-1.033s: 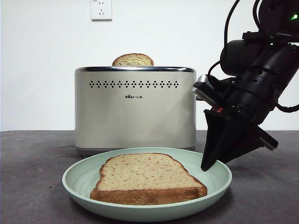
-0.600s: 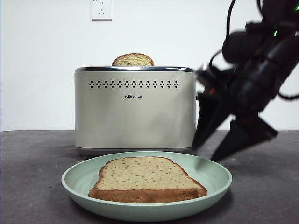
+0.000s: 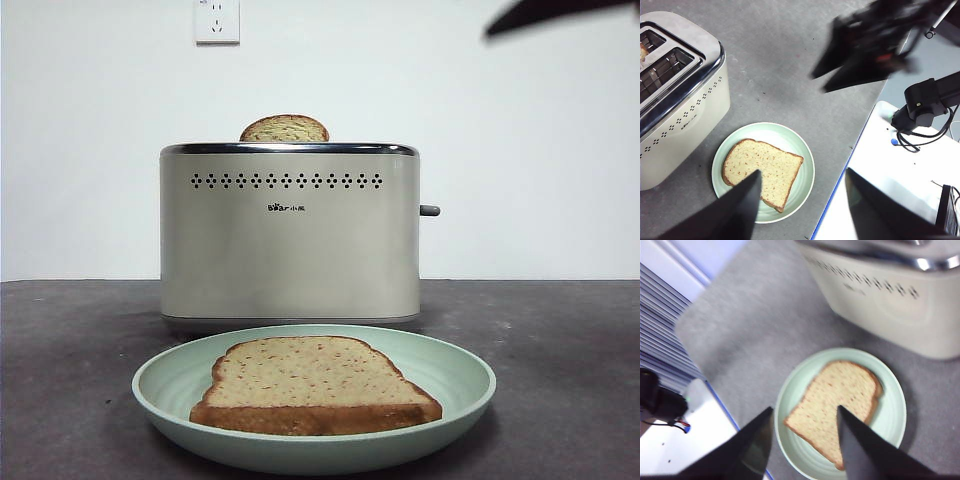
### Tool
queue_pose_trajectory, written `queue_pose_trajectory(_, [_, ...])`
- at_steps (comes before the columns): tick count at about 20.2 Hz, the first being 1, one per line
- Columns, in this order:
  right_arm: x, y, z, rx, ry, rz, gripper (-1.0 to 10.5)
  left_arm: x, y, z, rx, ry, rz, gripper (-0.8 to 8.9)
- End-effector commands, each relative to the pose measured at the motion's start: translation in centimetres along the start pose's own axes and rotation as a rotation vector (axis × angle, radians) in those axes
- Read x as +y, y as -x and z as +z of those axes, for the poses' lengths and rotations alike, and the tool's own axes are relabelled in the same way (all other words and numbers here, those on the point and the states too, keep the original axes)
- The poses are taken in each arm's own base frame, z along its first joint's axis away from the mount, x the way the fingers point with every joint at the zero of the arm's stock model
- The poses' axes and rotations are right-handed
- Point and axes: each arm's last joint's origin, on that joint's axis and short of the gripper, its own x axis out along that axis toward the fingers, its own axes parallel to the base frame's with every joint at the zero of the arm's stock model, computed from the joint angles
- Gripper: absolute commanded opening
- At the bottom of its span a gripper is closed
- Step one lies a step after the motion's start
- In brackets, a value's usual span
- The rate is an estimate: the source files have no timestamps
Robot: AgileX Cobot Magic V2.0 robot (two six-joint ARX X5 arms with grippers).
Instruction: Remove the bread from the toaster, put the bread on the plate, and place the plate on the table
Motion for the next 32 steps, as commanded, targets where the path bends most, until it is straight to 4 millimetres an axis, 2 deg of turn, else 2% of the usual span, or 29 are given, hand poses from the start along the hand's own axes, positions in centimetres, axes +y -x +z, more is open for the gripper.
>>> queue_pose_trajectory(1, [1.5, 2.0, -0.2, -0.063, 0.049, 0.014, 1.1, -0.2, 0.3, 0.5, -0.021, -0.013, -0.002, 1.81])
queue_pose_trajectory(3, [2.4, 3.3, -0.6, -0.104, 0.086, 0.023, 0.0, -0.2, 0.3, 0.5, -0.021, -0.013, -0.002, 0.87])
queue_pose_trajectory(5, [2.7, 4.0, -0.8, -0.132, 0.106, -0.002, 0.0, -0.2, 0.3, 0.5, -0.021, -0.013, -0.002, 0.01])
queue_pose_trajectory(8, [2.6, 4.2, -1.1, -0.131, 0.096, -0.051, 0.0, -0.2, 0.3, 0.5, -0.021, -0.013, -0.002, 0.07])
queue_pose_trajectory(25, [2.7, 4.3, -0.9, -0.153, 0.107, -0.047, 0.0, -0.1, 0.2, 0.6, -0.027, -0.014, 0.001, 0.08])
queue_pose_trajectory(27, [2.7, 4.3, -0.9, -0.153, 0.107, -0.047, 0.0, 0.0, 0.9, 0.6, -0.063, -0.018, 0.027, 0.07])
queue_pose_trajectory(29, [2.7, 4.3, -0.9, -0.153, 0.107, -0.046, 0.0, 0.5, 2.4, 0.7, -0.16, -0.117, 0.11, 0.07])
queue_pose_trajectory(32, [2.7, 4.3, -0.9, -0.153, 0.107, -0.046, 0.0, 1.1, 5.6, 0.2, -0.418, -0.175, 0.291, 0.07])
